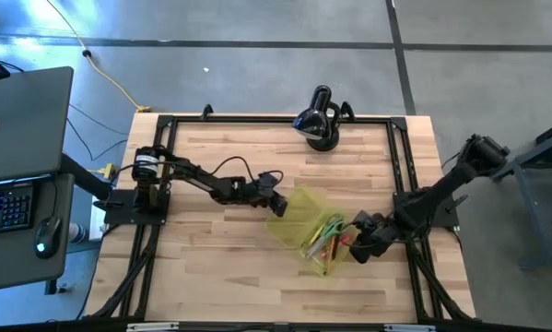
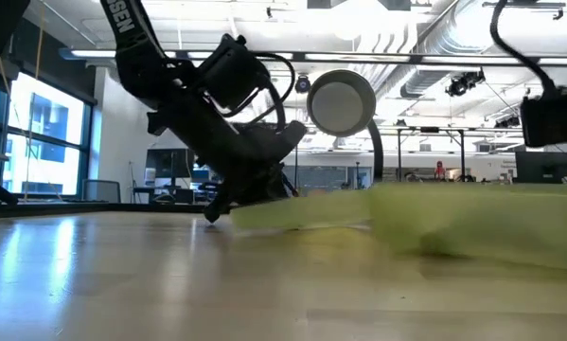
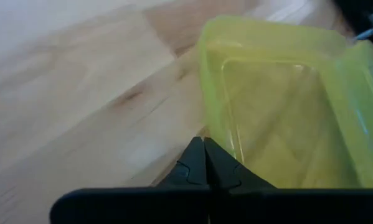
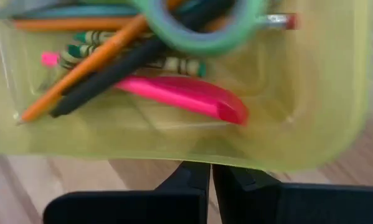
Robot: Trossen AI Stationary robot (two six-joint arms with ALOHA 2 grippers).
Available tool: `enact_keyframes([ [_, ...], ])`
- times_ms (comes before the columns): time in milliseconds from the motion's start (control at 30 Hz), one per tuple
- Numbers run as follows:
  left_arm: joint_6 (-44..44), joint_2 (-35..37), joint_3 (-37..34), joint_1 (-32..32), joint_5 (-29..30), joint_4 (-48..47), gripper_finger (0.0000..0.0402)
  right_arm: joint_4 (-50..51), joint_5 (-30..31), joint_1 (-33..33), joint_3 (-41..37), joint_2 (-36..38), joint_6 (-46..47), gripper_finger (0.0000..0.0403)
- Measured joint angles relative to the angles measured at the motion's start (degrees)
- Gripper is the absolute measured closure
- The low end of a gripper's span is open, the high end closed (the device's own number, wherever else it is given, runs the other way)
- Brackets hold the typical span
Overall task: Pick & place school supplies into a supply box
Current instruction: Close the yellow school supply box
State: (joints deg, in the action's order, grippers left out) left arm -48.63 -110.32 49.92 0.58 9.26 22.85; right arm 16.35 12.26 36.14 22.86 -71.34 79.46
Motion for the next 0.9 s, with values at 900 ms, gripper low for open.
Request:
enact_keyframes([
  [900, 3.84, 0.98, 8.56, 0.2, 2.02, -15.34, 0.0376, -7.61, -2.27, 2.06, -0.12, 6.63, -1.05, 0.0403],
])
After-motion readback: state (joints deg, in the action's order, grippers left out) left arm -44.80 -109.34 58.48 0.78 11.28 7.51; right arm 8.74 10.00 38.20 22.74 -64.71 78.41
